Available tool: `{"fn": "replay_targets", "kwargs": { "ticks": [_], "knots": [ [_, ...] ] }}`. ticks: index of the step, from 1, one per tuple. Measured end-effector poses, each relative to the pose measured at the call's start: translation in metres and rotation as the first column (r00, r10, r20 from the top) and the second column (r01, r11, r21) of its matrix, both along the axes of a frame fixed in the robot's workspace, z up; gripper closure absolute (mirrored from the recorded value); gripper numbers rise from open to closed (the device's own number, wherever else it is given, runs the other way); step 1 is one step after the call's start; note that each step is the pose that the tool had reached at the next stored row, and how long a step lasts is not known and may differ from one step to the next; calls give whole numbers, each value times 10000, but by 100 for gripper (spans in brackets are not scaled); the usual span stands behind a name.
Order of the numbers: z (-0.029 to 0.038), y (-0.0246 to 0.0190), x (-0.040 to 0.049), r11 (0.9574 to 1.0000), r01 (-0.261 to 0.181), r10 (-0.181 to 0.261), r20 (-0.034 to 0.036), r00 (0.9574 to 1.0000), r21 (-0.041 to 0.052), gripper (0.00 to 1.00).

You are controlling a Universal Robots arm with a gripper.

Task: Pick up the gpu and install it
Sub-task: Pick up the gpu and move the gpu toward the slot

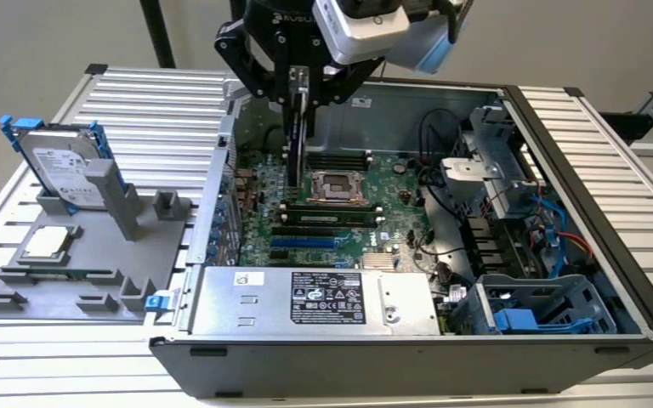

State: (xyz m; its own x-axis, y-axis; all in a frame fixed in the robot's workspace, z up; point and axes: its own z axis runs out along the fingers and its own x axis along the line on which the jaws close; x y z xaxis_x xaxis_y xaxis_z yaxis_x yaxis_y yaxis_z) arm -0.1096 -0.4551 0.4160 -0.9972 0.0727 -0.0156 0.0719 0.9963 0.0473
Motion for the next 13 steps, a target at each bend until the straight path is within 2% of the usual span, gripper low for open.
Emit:
{"fn": "replay_targets", "kwargs": {
  "ticks": [13],
  "knots": [
    [0,18,190,10000,0,0,1,10000,1,100]
  ]
}}
